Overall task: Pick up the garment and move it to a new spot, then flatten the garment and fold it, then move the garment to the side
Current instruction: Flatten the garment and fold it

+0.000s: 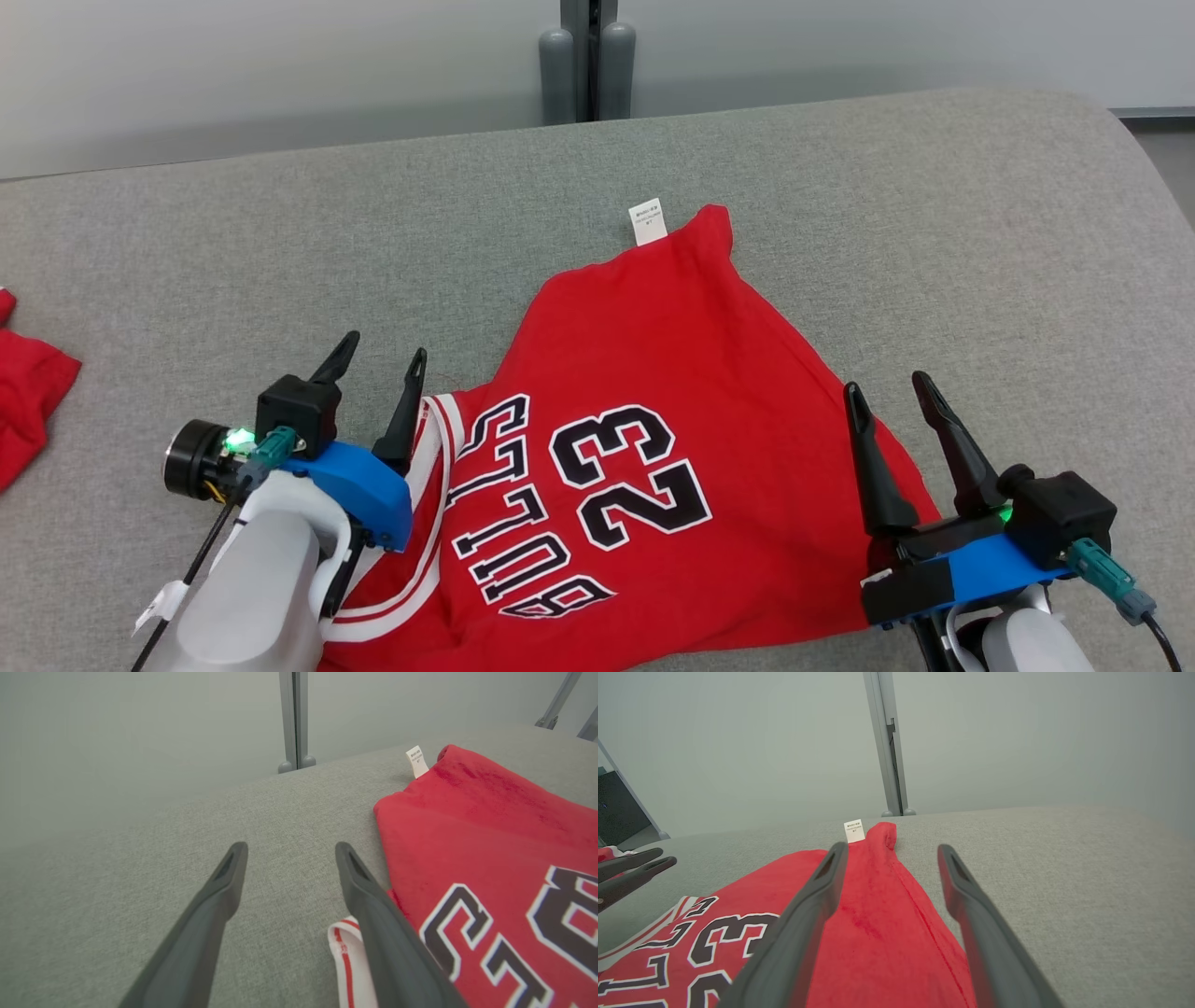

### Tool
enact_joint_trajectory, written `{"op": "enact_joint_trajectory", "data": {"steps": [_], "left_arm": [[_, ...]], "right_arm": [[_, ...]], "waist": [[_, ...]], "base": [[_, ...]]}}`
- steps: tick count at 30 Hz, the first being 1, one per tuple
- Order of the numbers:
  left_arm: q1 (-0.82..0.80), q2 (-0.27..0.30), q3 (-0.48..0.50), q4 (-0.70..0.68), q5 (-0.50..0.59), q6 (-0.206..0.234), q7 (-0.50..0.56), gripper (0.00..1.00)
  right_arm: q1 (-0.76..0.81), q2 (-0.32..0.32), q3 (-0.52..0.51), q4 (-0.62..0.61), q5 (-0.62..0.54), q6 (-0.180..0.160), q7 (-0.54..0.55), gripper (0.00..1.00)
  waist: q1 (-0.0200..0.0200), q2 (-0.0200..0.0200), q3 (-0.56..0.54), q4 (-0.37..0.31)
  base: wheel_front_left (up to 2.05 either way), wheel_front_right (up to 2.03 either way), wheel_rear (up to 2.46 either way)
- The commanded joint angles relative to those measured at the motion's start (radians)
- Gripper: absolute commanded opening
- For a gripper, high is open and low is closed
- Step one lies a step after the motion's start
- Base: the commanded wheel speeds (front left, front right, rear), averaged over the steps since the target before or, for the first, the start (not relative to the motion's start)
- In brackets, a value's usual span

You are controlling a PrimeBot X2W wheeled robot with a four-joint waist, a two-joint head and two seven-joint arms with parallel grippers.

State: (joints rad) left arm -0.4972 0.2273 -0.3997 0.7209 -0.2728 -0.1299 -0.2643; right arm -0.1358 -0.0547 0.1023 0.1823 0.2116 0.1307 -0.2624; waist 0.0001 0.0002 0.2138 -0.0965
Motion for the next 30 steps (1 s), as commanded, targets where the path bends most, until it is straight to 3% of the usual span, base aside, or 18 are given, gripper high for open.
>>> {"op": "enact_joint_trajectory", "data": {"steps": [1,18,19,20,21,22,25,30], "left_arm": [[-0.021,0.005,-0.022,0.035,-0.017,-0.001,0.0,1.0],[-0.084,-0.053,-0.287,0.309,-0.193,-0.001,0.002,1.0],[-0.083,-0.053,-0.305,0.316,-0.2,-0.001,0.003,0.96],[-0.086,-0.053,-0.319,0.321,-0.21,-0.001,0.003,0.67],[-0.087,-0.052,-0.329,0.326,-0.218,-0.001,0.003,0.22],[-0.091,-0.049,-0.343,0.329,-0.218,-0.001,0.003,0.0],[-0.111,-0.029,-0.347,0.309,-0.223,0.0,0.002,0.0],[-0.161,0.014,-0.256,0.231,-0.223,0.021,-0.001,0.0]], "right_arm": [[-0.015,0.002,-0.001,-0.001,-0.007,0.0,-0.003,1.0],[-0.036,0.004,0.006,0.013,-0.014,0.0,-0.004,1.0],[-0.036,0.004,0.007,0.012,-0.014,0.0,-0.004,1.0],[-0.035,0.004,0.007,0.012,-0.014,0.0,-0.004,1.0],[-0.034,0.004,0.006,0.011,-0.014,0.0,-0.004,1.0],[-0.032,0.004,0.006,0.01,-0.013,0.0,-0.004,1.0],[-0.023,0.004,0.004,0.005,-0.011,0.0,-0.004,1.0],[-0.008,0.004,0.0,-0.001,-0.009,0.0,-0.004,1.0]], "waist": [[-0.0001,-0.0002,0.002,-0.004],[-0.0001,-0.0002,0.01,-0.027],[-0.0001,-0.0002,0.009,-0.029],[-0.0001,-0.0002,0.008,-0.03],[-0.0001,-0.0002,0.006,-0.03],[-0.0001,-0.0002,0.004,-0.031],[-0.0001,-0.0002,-0.001,-0.027],[-0.0001,-0.0002,-0.01,-0.016]], "base": [[0.0,0.0,0.0],[0.0,0.0,0.0],[0.0,0.0,0.0],[0.0,0.0,0.0],[0.0,0.0,0.0],[0.0,0.0,0.0],[0.0,0.0,0.0],[0.0,0.0,0.0]]}}
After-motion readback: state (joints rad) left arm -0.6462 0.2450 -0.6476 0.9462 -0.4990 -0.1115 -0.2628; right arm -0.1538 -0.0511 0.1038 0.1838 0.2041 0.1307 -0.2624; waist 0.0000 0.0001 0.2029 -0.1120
